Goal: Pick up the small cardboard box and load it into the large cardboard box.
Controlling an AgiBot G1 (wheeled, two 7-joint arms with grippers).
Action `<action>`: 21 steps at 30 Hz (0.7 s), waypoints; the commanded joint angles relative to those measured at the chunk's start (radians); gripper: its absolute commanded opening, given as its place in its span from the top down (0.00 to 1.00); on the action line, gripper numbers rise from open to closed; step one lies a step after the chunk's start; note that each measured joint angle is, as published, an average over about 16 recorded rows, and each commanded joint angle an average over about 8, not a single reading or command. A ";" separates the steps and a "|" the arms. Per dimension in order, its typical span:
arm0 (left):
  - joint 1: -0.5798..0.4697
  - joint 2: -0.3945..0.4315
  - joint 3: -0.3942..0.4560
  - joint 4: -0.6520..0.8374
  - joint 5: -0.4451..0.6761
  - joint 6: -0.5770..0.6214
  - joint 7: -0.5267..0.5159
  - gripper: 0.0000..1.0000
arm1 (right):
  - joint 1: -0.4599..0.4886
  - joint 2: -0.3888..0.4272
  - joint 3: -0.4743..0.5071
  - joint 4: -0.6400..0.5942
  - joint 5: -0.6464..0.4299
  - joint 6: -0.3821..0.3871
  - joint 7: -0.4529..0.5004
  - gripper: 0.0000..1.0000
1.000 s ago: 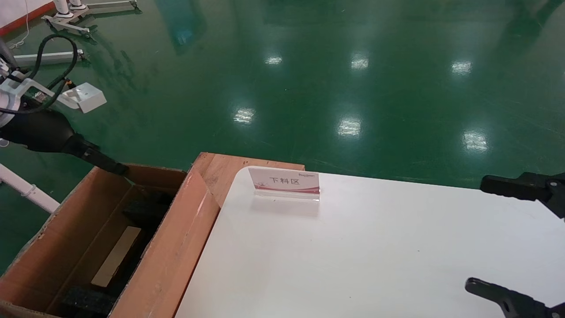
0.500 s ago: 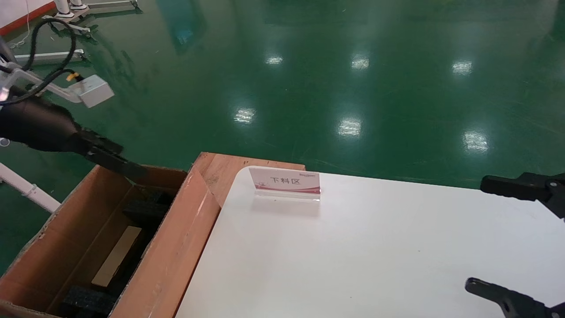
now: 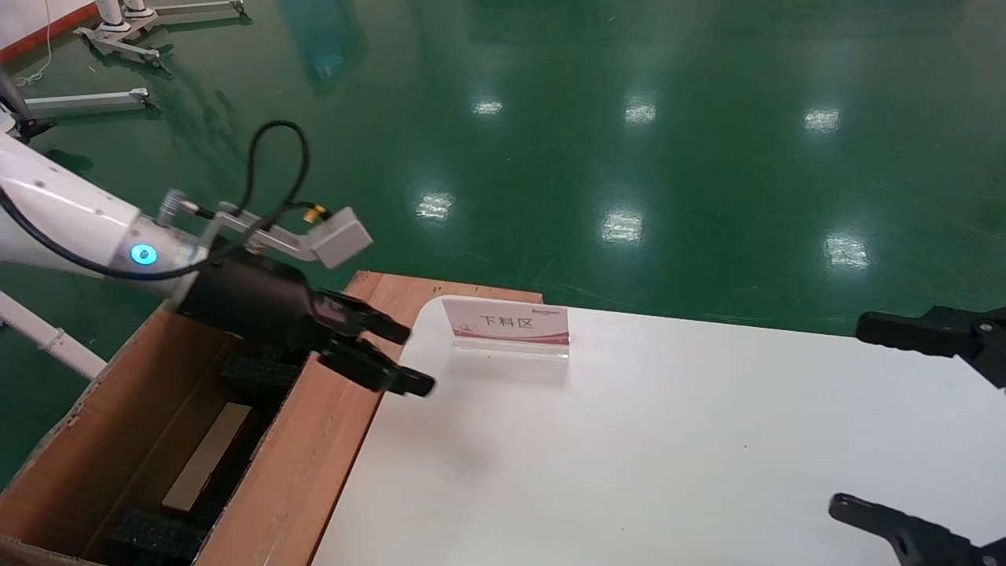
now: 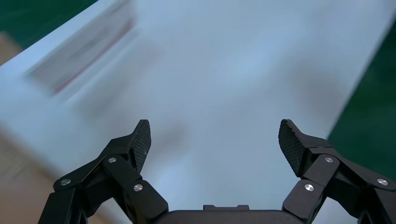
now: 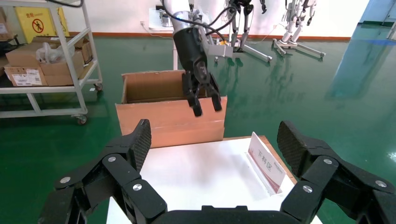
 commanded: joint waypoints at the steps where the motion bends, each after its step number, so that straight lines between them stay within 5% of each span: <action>1: 0.043 -0.004 -0.073 -0.037 0.007 0.000 0.008 0.00 | 0.000 0.000 0.000 0.000 0.000 0.000 0.000 0.00; 9: 0.215 -0.018 -0.370 -0.185 0.036 -0.001 0.038 0.00 | 0.000 0.000 0.000 0.000 0.000 0.000 0.000 0.00; 17: 0.387 -0.033 -0.667 -0.333 0.064 -0.003 0.069 0.00 | 0.000 0.000 -0.001 0.000 0.001 0.000 0.000 0.94; 21: 0.473 -0.040 -0.815 -0.407 0.078 -0.003 0.084 0.00 | 0.000 0.000 -0.001 0.000 0.001 0.000 -0.001 1.00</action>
